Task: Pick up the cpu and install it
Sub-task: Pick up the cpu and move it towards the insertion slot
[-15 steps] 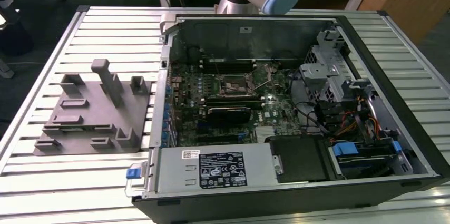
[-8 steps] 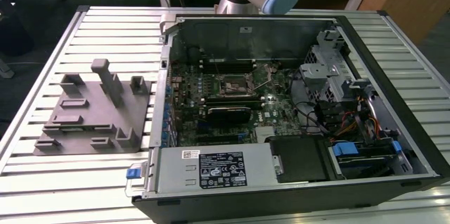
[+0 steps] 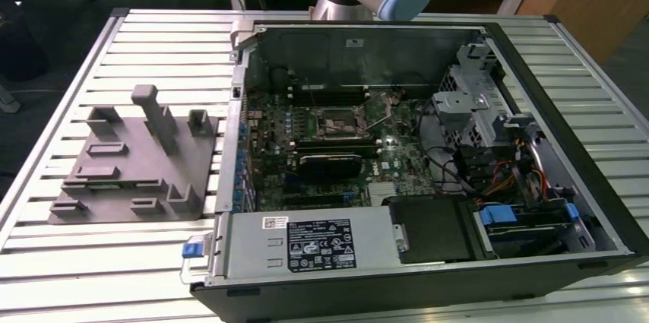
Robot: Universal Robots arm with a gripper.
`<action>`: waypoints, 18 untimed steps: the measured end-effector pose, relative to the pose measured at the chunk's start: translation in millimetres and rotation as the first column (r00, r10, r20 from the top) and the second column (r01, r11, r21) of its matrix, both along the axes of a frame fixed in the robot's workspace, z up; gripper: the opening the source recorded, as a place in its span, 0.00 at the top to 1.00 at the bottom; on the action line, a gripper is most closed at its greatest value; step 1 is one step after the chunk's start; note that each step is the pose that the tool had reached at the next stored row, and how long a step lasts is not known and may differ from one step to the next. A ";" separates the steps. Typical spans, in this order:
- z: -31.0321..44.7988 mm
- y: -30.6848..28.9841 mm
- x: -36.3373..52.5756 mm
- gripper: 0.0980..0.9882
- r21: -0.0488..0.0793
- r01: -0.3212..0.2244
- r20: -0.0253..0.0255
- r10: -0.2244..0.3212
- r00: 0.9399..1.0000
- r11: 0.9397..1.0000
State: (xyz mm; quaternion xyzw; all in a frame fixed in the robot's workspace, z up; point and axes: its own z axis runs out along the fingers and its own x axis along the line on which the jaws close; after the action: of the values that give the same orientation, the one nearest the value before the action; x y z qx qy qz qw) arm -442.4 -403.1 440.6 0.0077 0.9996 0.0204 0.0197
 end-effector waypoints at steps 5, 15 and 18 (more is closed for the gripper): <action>-0.1 0.1 11.1 0.50 0.000 0.000 0.000 0.000 1.000 1.000; 0.0 0.4 43.5 0.50 0.000 0.000 0.000 0.000 1.000 1.000; -0.1 0.5 54.5 0.50 0.000 0.000 0.000 0.000 1.000 1.000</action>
State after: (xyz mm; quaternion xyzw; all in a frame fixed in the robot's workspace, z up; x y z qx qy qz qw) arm -387.9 -402.6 440.6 0.0077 0.9996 0.0204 0.0198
